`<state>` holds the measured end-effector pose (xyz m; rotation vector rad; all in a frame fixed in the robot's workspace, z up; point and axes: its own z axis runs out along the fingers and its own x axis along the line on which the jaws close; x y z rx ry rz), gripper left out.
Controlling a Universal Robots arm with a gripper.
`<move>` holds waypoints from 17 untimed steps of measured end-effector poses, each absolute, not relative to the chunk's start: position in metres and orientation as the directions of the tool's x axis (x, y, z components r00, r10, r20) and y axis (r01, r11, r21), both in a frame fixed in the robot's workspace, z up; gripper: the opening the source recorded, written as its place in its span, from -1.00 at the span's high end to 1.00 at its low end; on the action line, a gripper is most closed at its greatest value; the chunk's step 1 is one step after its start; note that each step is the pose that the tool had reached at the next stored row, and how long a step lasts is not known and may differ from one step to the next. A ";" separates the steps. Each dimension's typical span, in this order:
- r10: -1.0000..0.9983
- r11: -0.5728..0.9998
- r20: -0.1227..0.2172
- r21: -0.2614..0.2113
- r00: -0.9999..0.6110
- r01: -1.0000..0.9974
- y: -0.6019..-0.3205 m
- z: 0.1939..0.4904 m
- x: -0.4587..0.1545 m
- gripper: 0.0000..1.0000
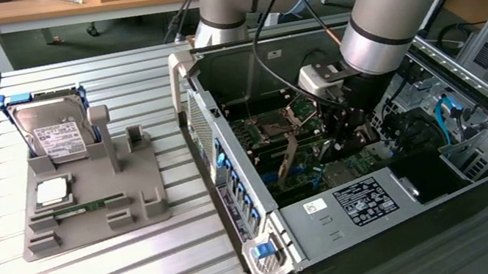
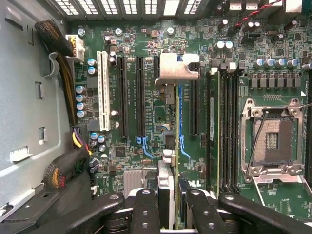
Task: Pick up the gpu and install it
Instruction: 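Insert the gpu into the slot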
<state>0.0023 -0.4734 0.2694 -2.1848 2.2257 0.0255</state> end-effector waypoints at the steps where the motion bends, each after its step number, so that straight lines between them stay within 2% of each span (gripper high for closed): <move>1: -0.999 0.019 -0.028 -0.004 -0.018 -1.000 -0.474 0.269 0.002 0.47; 17: -0.999 0.019 -0.028 -0.004 -0.018 -1.000 -0.476 0.267 0.002 0.47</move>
